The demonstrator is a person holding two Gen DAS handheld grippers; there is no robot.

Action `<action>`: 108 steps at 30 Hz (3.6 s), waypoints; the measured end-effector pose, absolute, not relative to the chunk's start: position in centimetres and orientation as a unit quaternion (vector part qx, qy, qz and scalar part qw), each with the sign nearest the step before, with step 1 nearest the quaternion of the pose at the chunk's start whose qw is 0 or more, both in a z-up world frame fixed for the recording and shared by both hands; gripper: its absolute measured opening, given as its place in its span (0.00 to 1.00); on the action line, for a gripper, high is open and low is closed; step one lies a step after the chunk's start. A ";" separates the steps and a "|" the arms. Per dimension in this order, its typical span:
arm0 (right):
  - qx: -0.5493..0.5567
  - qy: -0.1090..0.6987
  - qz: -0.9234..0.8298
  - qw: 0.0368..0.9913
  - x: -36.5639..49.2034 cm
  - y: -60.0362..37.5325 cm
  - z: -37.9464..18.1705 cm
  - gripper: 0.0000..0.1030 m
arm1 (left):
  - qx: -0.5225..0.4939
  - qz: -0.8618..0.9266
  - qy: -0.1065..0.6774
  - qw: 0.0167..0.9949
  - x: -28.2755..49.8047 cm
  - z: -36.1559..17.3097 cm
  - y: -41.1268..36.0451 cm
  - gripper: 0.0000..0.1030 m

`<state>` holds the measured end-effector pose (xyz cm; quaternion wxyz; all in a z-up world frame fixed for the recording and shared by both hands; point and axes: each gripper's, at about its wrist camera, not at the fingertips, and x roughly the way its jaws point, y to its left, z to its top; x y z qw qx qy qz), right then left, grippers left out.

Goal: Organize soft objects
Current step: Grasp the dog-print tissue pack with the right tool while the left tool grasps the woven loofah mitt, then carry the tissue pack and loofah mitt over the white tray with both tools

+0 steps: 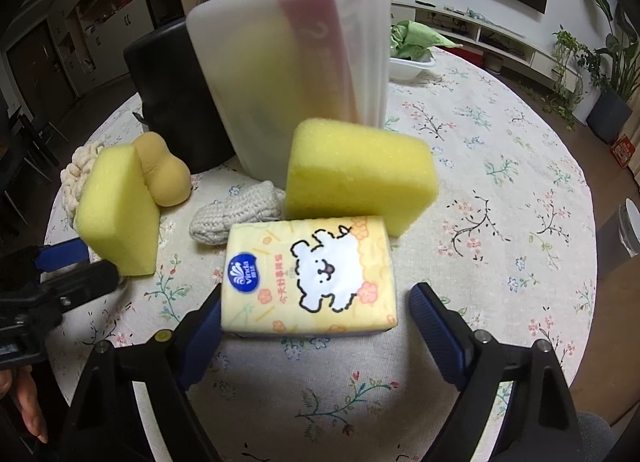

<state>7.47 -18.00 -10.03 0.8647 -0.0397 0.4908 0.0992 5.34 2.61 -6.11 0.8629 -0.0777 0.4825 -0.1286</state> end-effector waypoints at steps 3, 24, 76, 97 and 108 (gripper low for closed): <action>-0.039 0.492 0.099 0.864 7.6 -18.2 -10.0 0.89 | -0.075 -0.125 0.486 0.862 5.0 -6.2 2.6 0.70; -0.062 0.487 0.096 0.866 8.3 -17.9 -9.9 0.74 | -0.056 -0.120 0.481 0.867 6.5 -6.9 1.8 0.21; -0.053 0.453 0.089 0.885 3.2 -23.4 -0.5 0.73 | -0.055 -0.177 0.397 0.899 3.7 3.2 6.7 0.18; -0.116 0.400 0.063 0.907 18.6 -27.7 7.7 0.73 | 0.047 -0.167 0.368 0.914 23.0 12.0 7.8 0.18; -0.149 0.414 0.111 0.891 31.2 -25.6 6.8 0.73 | 0.088 -0.203 0.410 0.885 32.7 8.1 4.2 0.18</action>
